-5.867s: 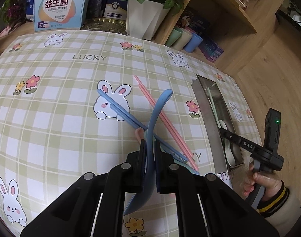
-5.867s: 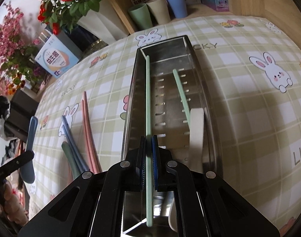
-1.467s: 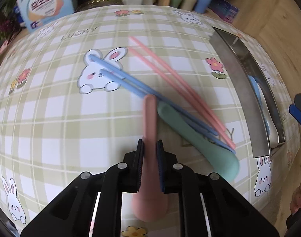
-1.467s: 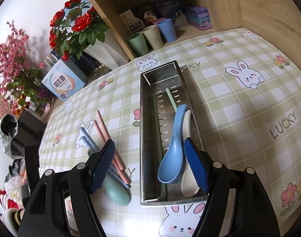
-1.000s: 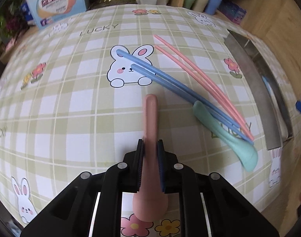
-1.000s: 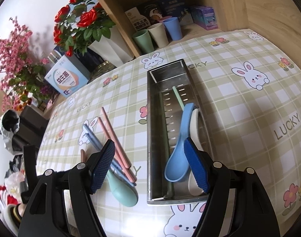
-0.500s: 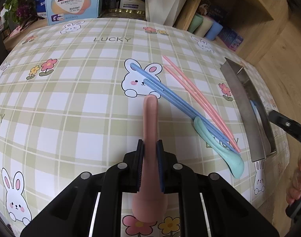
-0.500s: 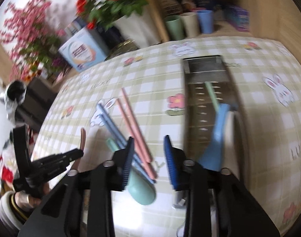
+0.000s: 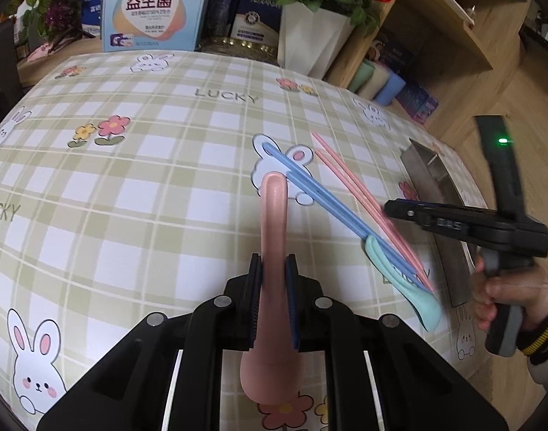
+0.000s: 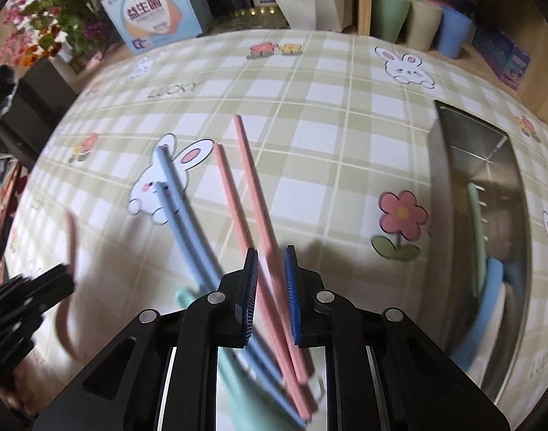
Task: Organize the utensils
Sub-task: 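Close the right gripper on a pink chopstick and lift it while the left gripper holds the pink spoon, then carry the pink chopstick into the steel tray and open the right gripper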
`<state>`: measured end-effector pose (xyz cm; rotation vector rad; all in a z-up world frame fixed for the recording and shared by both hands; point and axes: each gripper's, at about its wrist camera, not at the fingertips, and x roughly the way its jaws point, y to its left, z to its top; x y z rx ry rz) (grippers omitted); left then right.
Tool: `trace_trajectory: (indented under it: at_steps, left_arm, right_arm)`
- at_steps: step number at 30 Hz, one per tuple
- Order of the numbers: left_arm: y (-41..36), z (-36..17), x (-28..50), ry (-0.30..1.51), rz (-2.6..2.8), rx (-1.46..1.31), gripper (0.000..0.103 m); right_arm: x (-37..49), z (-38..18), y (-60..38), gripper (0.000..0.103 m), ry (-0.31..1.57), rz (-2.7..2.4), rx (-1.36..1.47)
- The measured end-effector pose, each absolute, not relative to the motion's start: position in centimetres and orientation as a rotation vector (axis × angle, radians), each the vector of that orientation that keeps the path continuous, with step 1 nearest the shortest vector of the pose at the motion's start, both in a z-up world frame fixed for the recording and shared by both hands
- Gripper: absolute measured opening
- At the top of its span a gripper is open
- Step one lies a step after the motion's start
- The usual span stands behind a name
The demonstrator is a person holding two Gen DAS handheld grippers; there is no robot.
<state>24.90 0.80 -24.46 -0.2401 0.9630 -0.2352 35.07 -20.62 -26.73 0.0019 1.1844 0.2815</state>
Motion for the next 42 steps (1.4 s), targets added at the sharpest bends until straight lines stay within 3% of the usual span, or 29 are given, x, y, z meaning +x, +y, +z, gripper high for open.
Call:
trace_trajectory:
  at_steps: [11, 21, 42]
  left_arm:
    - [1.9, -24.8, 24.8, 0.945, -0.228, -0.262, 0.013]
    - [2.0, -24.7, 24.3, 0.93, -0.225, -0.274, 0.013]
    - [0.1, -23.9, 22.9, 0.908, -0.212, -0.21, 0.013]
  right_arm:
    - [37.0, -27.5, -19.1, 0.015, 1.187, 0.239, -0.007]
    - [35.1, -27.6, -20.8, 0.006, 1.142, 0.235, 0.073]
    - [26.7, -21.5, -26.1, 0.006, 0.795, 0.212, 0.298]
